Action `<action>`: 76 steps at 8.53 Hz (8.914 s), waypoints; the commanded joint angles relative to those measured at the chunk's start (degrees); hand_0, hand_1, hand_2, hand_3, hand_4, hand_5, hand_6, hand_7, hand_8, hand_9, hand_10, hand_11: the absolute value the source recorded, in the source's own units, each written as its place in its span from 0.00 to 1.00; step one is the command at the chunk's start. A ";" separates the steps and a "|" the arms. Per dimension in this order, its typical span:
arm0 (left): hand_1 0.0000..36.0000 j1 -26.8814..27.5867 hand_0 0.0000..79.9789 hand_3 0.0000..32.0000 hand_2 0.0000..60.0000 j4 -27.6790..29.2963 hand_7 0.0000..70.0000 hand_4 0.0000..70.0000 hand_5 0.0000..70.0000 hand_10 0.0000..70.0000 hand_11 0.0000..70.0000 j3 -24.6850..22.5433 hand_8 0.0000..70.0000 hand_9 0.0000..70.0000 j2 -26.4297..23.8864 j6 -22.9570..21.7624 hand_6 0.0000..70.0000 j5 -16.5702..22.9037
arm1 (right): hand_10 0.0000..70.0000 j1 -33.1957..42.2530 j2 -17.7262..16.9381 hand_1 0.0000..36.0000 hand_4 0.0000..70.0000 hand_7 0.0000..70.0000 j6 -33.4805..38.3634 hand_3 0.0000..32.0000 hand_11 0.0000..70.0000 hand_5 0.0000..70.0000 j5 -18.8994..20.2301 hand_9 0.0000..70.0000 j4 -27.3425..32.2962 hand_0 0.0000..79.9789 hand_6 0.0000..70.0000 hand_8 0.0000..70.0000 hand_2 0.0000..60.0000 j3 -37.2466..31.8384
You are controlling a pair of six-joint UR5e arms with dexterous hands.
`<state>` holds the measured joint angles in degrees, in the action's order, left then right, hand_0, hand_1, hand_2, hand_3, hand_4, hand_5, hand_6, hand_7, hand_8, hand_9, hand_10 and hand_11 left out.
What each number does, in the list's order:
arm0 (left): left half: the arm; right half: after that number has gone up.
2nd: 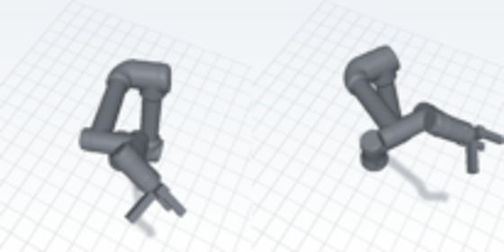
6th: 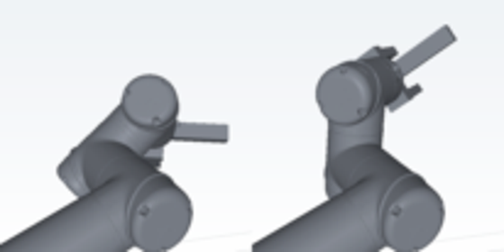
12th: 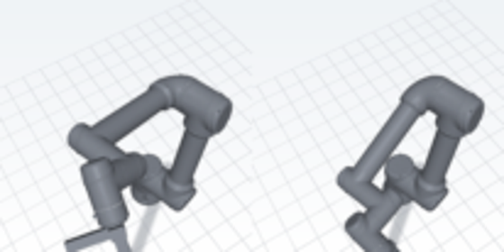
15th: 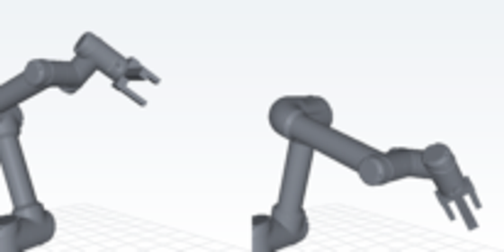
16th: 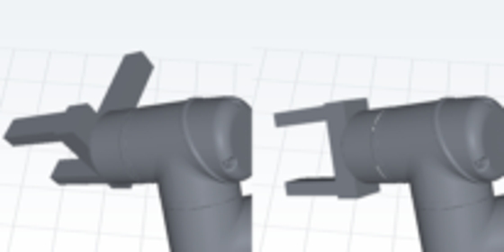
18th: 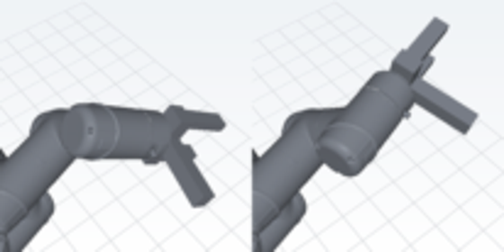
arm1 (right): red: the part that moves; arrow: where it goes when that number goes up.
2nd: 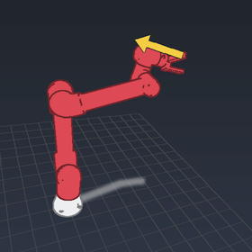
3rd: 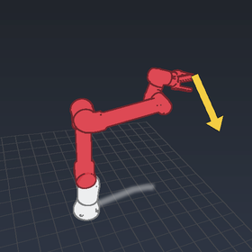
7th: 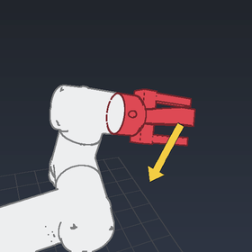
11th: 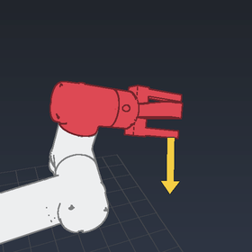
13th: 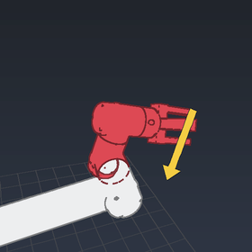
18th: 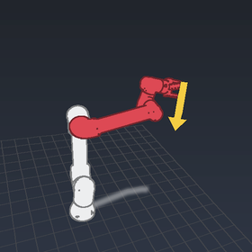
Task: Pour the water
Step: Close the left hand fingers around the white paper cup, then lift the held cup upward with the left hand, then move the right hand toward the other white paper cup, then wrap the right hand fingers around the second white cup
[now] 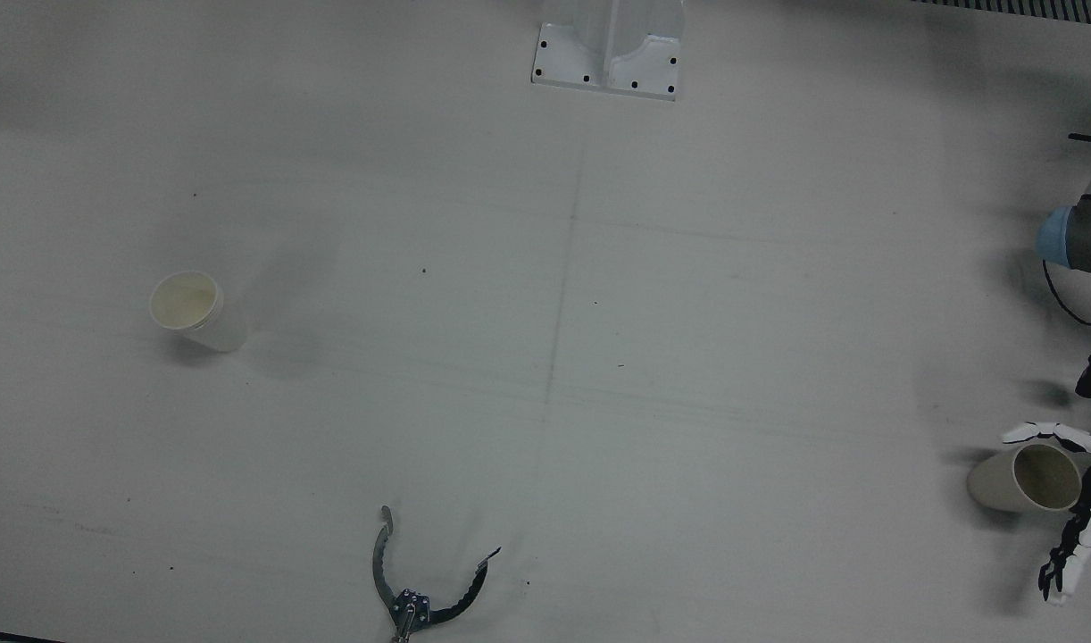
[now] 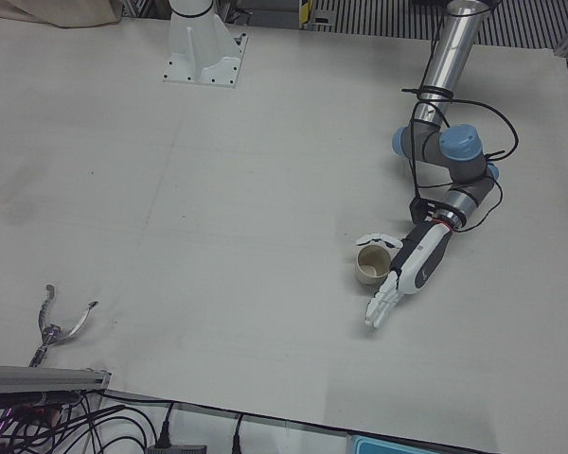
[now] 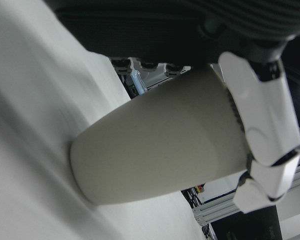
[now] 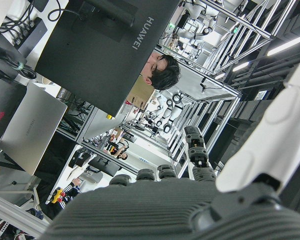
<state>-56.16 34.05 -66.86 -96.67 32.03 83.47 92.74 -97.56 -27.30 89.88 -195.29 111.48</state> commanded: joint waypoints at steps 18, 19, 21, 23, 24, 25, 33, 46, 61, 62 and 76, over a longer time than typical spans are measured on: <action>0.51 1.41 0.53 0.07 0.55 3.04 0.07 0.03 0.00 0.04 0.07 3.23 0.00 0.00 -1.06 -4.26 0.00 0.21 | 0.00 -1.07 -0.27 0.10 0.13 0.09 -0.38 0.00 0.00 0.14 0.20 0.00 -0.26 0.53 0.04 0.04 0.00 0.49; 0.51 1.41 0.54 0.20 0.55 2.69 0.06 0.02 0.00 0.04 0.08 2.96 0.00 0.00 -0.71 -4.26 0.00 0.12 | 0.00 -1.16 -0.27 0.10 0.13 0.09 -0.38 0.00 0.00 0.14 0.20 0.00 -0.26 0.53 0.04 0.04 0.00 0.49; 0.50 1.41 0.54 0.06 0.57 1.64 0.12 0.06 0.00 0.07 0.12 2.70 0.00 0.00 -0.62 -4.35 0.02 0.03 | 0.00 -1.33 -0.27 0.10 0.13 0.10 -0.38 0.00 0.00 0.15 0.20 0.00 -0.35 0.53 0.04 0.04 0.00 0.49; 0.40 1.41 0.50 0.00 0.61 1.37 0.52 0.33 0.00 0.15 0.22 2.61 0.17 0.31 -0.62 -4.35 0.26 -0.06 | 0.00 -1.42 -0.27 0.10 0.13 0.10 -0.38 0.00 0.00 0.15 0.12 0.00 -0.35 0.53 0.04 0.04 0.00 0.49; 0.38 1.41 0.50 0.00 0.63 1.37 0.71 0.37 0.00 0.17 0.25 2.52 0.25 0.43 -0.62 -4.43 0.32 -0.06 | 0.00 -1.42 -0.27 0.10 0.13 0.10 -0.47 0.00 0.00 0.15 0.12 0.00 -0.35 0.53 0.04 0.04 0.00 0.49; 0.40 1.41 0.52 0.00 0.65 1.28 0.84 0.40 0.00 0.20 0.29 2.52 0.32 0.54 -0.62 -4.43 0.37 -0.06 | 0.00 -1.51 -0.27 0.10 0.13 0.10 -0.47 0.00 0.00 0.15 0.12 0.00 -0.35 0.53 0.04 0.04 0.00 0.41; 0.89 0.88 0.14 0.00 1.00 0.84 0.92 0.38 0.00 0.21 0.32 -3.16 0.31 0.55 2.62 -13.47 0.34 -7.08 | 0.00 -1.34 -0.35 0.10 0.13 0.09 0.06 0.00 0.00 0.15 0.12 0.00 -0.44 0.54 0.04 0.04 0.00 1.46; 1.00 0.79 0.44 0.00 1.00 -0.03 0.90 0.40 0.00 0.12 0.21 -17.51 0.37 0.63 5.71 -16.65 0.32 -21.08 | 0.01 -5.18 2.63 0.14 0.10 0.05 3.12 0.00 0.02 0.09 -8.63 0.01 16.62 0.53 0.03 0.04 0.00 -18.09; 1.00 1.23 0.56 0.00 1.00 -11.20 0.98 0.44 0.00 0.14 0.23 -25.34 0.43 0.69 6.67 -16.56 0.43 -19.13 | 0.02 -50.46 9.40 0.15 0.04 0.00 7.44 0.00 0.04 0.00 -43.13 0.02 30.41 0.53 0.00 0.06 0.00 -31.15; 1.00 1.14 0.56 0.00 1.00 -11.29 0.98 0.44 0.00 0.14 0.23 -25.51 0.43 0.69 6.67 -16.65 0.43 -19.13 | 0.02 -51.34 9.40 0.17 0.05 0.00 7.35 0.00 0.04 0.00 -43.21 0.02 30.32 0.55 0.00 0.07 0.00 -30.36; 1.00 0.88 0.53 0.00 1.00 -12.26 0.96 0.44 0.00 0.14 0.22 -27.71 0.43 0.69 7.99 -16.91 0.42 -19.13 | 0.03 -59.60 13.96 0.31 0.08 0.00 3.58 0.00 0.06 0.00 -47.96 0.03 29.71 0.61 0.00 0.07 0.00 -28.77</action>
<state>-55.28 21.71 -94.88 -88.92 15.19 64.34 33.53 -85.65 -22.07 41.95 -165.44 82.80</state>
